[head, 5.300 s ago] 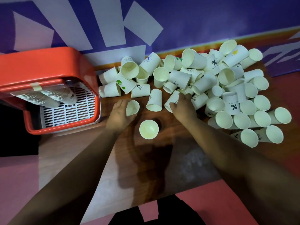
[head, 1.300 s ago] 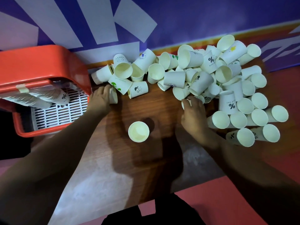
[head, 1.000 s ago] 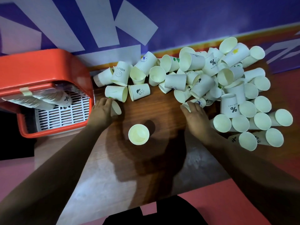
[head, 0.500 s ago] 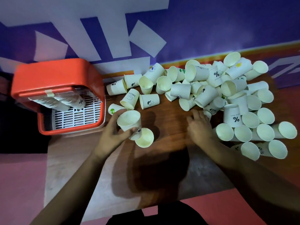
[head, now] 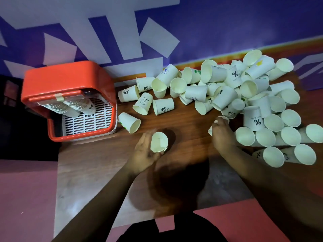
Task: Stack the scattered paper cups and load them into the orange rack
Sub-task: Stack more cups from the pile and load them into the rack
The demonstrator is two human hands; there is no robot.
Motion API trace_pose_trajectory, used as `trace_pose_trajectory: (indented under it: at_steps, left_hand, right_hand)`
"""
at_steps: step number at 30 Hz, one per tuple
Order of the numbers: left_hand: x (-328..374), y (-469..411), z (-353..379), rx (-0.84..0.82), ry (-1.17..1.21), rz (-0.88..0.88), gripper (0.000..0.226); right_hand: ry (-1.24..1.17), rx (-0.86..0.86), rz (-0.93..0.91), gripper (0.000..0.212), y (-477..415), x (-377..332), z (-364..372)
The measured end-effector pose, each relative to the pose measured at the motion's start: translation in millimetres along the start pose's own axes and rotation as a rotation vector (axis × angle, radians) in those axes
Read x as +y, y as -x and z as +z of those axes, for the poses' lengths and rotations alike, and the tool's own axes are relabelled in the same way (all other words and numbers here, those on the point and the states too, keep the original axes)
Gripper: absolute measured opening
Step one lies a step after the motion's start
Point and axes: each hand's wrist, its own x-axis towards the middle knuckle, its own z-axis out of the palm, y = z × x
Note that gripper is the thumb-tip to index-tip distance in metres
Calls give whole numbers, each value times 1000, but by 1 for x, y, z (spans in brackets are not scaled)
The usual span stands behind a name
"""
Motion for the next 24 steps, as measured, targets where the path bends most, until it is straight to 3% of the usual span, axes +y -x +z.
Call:
trace_pose_trajectory:
  at_steps: [5, 8, 10, 12, 14, 20, 24]
  left_hand:
    - [-3, 5, 1, -149, 31, -95, 102]
    - [-7, -3, -10, -38, 104, -181, 83]
    - [-14, -14, -25, 103, 74, -183, 62]
    - [-25, -26, -46, 208, -100, -156, 45]
    - [-38, -39, -66, 227, -278, -108, 50]
    - [-68, -71, -88, -27, -661, -53, 87]
    - [-79, -80, -89, -139, -794, -59, 87]
  right_hand:
    - [-109, 169, -74, 19, 2, 7, -4]
    - [-302, 275, -57, 2, 9, -10, -27]
    - [-443, 299, -24, 6, 16, -26, -47]
    - [-593, 314, -63, 6, 23, -44, -68]
    - [-696, 340, -131, 5, 31, -65, -86]
    - [-867, 184, -147, 5, 44, -127, -98]
    - [-781, 167, -196, 5, 46, -143, -76]
